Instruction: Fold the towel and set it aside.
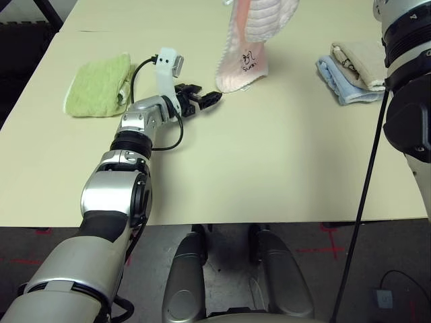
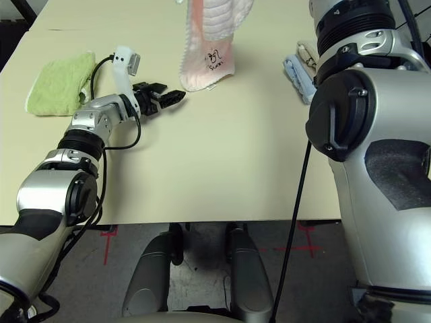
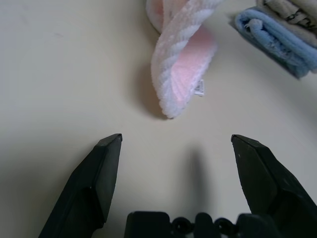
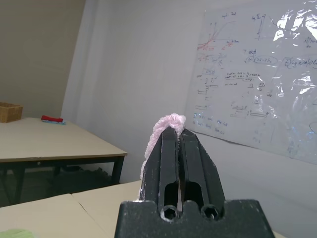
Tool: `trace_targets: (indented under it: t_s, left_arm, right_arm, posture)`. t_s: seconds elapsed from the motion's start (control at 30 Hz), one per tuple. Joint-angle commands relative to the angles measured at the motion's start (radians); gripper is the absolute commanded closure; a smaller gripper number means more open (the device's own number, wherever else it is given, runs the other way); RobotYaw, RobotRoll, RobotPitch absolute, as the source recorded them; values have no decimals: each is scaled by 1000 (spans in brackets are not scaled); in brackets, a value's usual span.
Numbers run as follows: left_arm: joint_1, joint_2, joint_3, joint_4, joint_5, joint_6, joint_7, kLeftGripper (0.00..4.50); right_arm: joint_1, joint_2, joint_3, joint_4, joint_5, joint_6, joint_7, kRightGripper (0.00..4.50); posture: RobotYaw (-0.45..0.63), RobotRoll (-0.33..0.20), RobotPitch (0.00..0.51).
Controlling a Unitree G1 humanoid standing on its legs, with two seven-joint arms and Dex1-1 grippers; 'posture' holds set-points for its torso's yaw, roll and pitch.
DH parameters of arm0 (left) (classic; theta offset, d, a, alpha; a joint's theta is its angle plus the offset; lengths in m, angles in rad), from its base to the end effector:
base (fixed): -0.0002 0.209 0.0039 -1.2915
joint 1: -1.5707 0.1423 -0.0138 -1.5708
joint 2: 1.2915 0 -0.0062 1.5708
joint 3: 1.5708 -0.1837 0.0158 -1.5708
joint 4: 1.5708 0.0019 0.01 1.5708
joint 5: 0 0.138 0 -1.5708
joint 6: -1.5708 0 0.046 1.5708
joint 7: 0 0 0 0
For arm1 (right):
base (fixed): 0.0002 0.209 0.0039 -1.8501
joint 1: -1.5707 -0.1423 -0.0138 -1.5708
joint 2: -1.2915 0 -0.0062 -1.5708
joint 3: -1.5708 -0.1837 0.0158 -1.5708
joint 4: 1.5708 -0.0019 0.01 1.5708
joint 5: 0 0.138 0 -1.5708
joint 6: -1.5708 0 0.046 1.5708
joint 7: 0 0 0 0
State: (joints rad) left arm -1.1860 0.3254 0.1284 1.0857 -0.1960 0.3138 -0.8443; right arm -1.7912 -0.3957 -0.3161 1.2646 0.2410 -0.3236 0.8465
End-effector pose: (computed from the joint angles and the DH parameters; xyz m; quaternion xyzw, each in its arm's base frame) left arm 0.3749 0.1853 0.1943 -0.0502 0.0820 -0.3777 0.9209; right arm 0.3430 -0.1689 0.4102 -0.0500 -0.4412 0.3537 0.8233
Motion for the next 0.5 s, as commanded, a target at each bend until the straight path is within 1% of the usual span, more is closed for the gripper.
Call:
trace_targets:
  t_s: [0.03,0.2,0.33,0.5]
  left_arm:
    - [-1,-13,20,30,-7,5,40,0]
    - [-17,-34,47,65,-11,-16,83,0]
    - [-28,-52,65,94,-3,-74,133,0]
    - [-52,-82,79,109,-13,-96,119,0]
  right_arm:
    - [-29,-11,4,-25,-2,-15,12,4470]
    - [-27,-9,3,-31,1,-12,17,4470]
    - [-23,-10,2,-33,2,-10,22,4470]
    - [-19,-15,3,-34,1,-6,25,4470]
  posture:
    - [-26,0,297]
    - [-34,0,300]
    - [-41,0,303]
    - [-48,0,305]
